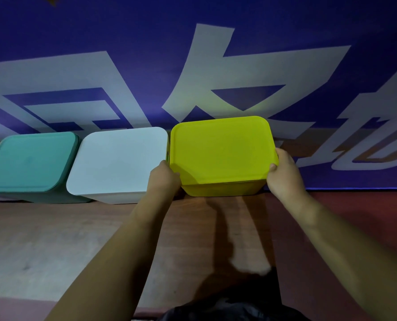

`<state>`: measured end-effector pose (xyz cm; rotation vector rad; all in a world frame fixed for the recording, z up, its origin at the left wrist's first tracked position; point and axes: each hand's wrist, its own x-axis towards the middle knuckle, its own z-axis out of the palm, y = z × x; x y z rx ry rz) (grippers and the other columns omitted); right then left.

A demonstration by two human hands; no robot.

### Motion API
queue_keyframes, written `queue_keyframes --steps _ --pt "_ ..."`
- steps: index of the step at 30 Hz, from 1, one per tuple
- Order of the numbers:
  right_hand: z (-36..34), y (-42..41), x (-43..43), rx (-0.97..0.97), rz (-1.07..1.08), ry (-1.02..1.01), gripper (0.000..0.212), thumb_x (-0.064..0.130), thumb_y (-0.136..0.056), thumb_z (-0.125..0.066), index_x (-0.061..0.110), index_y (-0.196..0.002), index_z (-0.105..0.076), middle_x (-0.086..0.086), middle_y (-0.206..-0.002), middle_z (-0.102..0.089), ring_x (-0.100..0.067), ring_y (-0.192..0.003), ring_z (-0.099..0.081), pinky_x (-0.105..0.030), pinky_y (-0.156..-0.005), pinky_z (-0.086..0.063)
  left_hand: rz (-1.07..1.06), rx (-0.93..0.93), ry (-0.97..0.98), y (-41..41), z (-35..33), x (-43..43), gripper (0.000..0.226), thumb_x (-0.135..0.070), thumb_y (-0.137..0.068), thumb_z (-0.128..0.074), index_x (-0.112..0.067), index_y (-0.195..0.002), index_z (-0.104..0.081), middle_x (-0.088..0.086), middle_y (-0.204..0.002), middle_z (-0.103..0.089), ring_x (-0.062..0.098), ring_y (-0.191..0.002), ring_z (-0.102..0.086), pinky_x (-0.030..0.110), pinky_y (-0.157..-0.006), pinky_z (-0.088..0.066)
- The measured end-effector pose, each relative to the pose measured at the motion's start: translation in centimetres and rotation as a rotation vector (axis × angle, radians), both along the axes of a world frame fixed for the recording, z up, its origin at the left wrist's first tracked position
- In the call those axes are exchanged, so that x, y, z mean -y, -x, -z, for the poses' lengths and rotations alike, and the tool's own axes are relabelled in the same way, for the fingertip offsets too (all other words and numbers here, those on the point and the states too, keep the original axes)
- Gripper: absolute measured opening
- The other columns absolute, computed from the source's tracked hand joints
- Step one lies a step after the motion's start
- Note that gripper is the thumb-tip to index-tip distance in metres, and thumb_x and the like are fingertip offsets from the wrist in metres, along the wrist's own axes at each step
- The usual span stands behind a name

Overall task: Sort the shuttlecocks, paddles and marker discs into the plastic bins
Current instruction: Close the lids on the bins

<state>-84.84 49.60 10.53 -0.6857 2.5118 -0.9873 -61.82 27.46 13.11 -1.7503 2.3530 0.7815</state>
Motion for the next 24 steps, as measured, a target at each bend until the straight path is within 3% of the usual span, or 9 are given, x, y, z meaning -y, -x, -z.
queue_keyframes --steps 3,6,7,9,11,14,16,20,24 --pt "-0.3 -0.2 0.2 -0.024 -0.014 -0.021 0.047 0.007 -0.107 -0.049 0.018 -0.152 -0.044 -0.015 -0.146 -0.049 -0.041 -0.122 -0.055 -0.043 -0.091 -0.046 0.029 0.075 0.022 0.4 -0.4 0.3 0.024 -0.023 -0.100 -0.064 -0.004 -0.112 -0.057 0.015 -0.104 -0.061 0.034 -0.096 -0.060 0.034 -0.070 -0.041" --pt "-0.4 -0.1 0.8 -0.064 -0.025 -0.108 0.042 0.008 -0.103 -0.053 0.009 -0.144 -0.047 -0.018 -0.140 -0.047 -0.044 -0.114 -0.056 -0.041 -0.083 -0.044 -0.014 0.109 -0.055 1.2 -0.7 0.7 0.021 -0.016 -0.101 -0.061 -0.005 -0.083 -0.054 0.010 -0.082 -0.061 0.024 -0.065 -0.058 0.027 -0.049 -0.044" --pt "-0.5 0.0 1.1 -0.075 -0.027 -0.154 0.040 0.009 -0.102 -0.054 0.006 -0.141 -0.048 -0.019 -0.139 -0.046 -0.045 -0.110 -0.056 -0.042 -0.080 -0.044 -0.037 0.098 -0.111 1.6 -1.2 0.8 0.020 -0.014 -0.100 -0.060 -0.005 -0.083 -0.056 0.010 -0.084 -0.065 0.023 -0.064 -0.062 0.025 -0.046 -0.046" --pt "-0.9 0.1 1.7 -0.094 -0.036 -0.244 0.040 0.015 -0.101 -0.057 0.001 -0.137 -0.047 -0.019 -0.142 -0.041 -0.047 -0.110 -0.057 -0.045 -0.079 -0.046 -0.022 0.185 -0.119 2.2 -2.0 0.9 0.014 -0.018 -0.099 -0.063 -0.004 -0.103 -0.064 0.015 -0.110 -0.071 0.031 -0.091 -0.071 0.032 -0.066 -0.056" --pt "-1.1 0.4 2.4 -0.169 -0.075 -0.312 0.051 0.022 -0.100 -0.060 0.001 -0.143 -0.043 -0.017 -0.152 -0.034 -0.045 -0.125 -0.051 -0.048 -0.092 -0.047 0.015 0.247 0.008 2.9 -2.2 0.9 0.032 -0.022 -0.100 -0.064 -0.004 -0.125 -0.060 0.017 -0.130 -0.062 0.037 -0.117 -0.064 0.044 -0.090 -0.054" --pt "-1.6 0.7 3.6 -0.297 -0.214 -0.360 0.075 0.031 -0.098 -0.062 0.009 -0.161 -0.028 -0.012 -0.171 -0.017 -0.039 -0.152 -0.028 -0.051 -0.118 -0.035 0.146 0.143 0.241 4.2 -1.9 0.5 0.056 -0.032 -0.098 -0.069 -0.002 -0.139 -0.046 0.020 -0.141 -0.047 0.040 -0.128 -0.052 0.050 -0.099 -0.049" --pt "-1.7 1.1 4.7 -0.320 -0.311 -0.362 0.080 0.039 -0.099 -0.059 0.014 -0.166 -0.022 -0.009 -0.176 -0.007 -0.034 -0.160 -0.014 -0.051 -0.126 -0.024 0.323 0.133 0.316 5.3 -1.4 1.0 0.081 -0.048 -0.092 -0.073 -0.003 -0.149 -0.038 0.021 -0.153 -0.036 0.041 -0.138 -0.040 0.052 -0.108 -0.043" --pt "-1.2 1.7 6.3 -0.330 -0.399 -0.375 0.081 0.060 -0.103 -0.047 0.020 -0.168 -0.021 -0.006 -0.177 -0.007 -0.030 -0.163 -0.009 -0.049 -0.128 -0.017 0.541 0.174 0.175 7.3 -0.5 3.7 0.121 -0.061 -0.082 -0.078 -0.018 -0.167 -0.005 0.013 -0.174 0.006 0.041 -0.159 0.000 0.055 -0.127 -0.017" --pt "-0.8 1.5 6.6 -0.398 -0.356 -0.418 0.083 0.070 -0.101 -0.039 0.021 -0.166 -0.027 -0.005 -0.176 -0.015 -0.029 -0.160 -0.015 -0.050 -0.124 -0.022 0.612 0.265 0.063 8.0 -0.1 5.9 0.128 -0.068 -0.079 -0.076 -0.022 -0.167 0.005 0.015 -0.173 0.014 0.041 -0.159 0.009 0.053 -0.128 -0.005"
